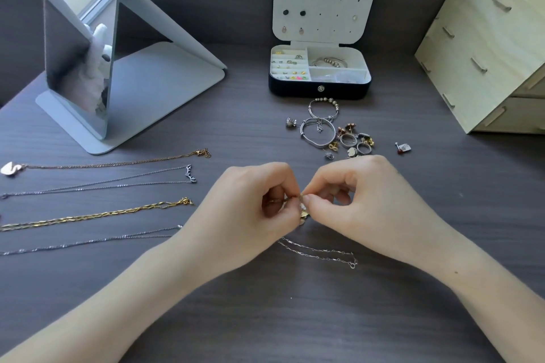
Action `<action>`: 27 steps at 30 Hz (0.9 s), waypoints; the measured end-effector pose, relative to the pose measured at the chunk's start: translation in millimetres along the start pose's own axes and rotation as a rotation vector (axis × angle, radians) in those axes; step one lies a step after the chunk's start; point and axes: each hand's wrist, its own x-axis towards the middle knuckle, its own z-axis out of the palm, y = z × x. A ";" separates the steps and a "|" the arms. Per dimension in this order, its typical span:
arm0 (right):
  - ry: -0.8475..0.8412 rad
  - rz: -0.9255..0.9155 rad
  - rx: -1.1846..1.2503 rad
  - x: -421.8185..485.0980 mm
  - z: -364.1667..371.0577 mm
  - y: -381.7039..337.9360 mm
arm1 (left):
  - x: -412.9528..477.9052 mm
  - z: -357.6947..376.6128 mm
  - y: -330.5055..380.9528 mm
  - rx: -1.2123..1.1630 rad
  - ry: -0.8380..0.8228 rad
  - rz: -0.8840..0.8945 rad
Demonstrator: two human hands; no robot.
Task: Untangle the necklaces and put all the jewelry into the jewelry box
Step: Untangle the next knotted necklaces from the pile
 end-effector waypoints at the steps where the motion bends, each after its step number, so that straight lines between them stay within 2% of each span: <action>1: -0.003 0.014 0.020 -0.2 -0.1 -0.7 | 0.1 0.2 0.1 -0.004 -0.004 -0.003; 4: -0.005 0.070 0.113 -0.4 -0.5 -2.6 | 0.3 -0.1 0.8 -0.064 -0.008 -0.031; 10: -0.021 0.192 0.308 0.6 -1.1 -3.9 | 3.6 0.0 -3.4 -0.405 -0.043 -0.242; 14: -0.054 0.296 0.470 2.6 -1.3 -2.7 | 4.6 -1.6 -2.6 -0.525 -0.065 -0.315; 20: -0.125 0.367 0.543 4.0 -2.5 -2.6 | 5.2 -3.0 1.6 -0.582 -0.056 -0.311; 27: -0.169 0.287 0.513 4.0 -3.3 -3.0 | 5.2 -4.8 1.8 -0.525 -0.062 -0.292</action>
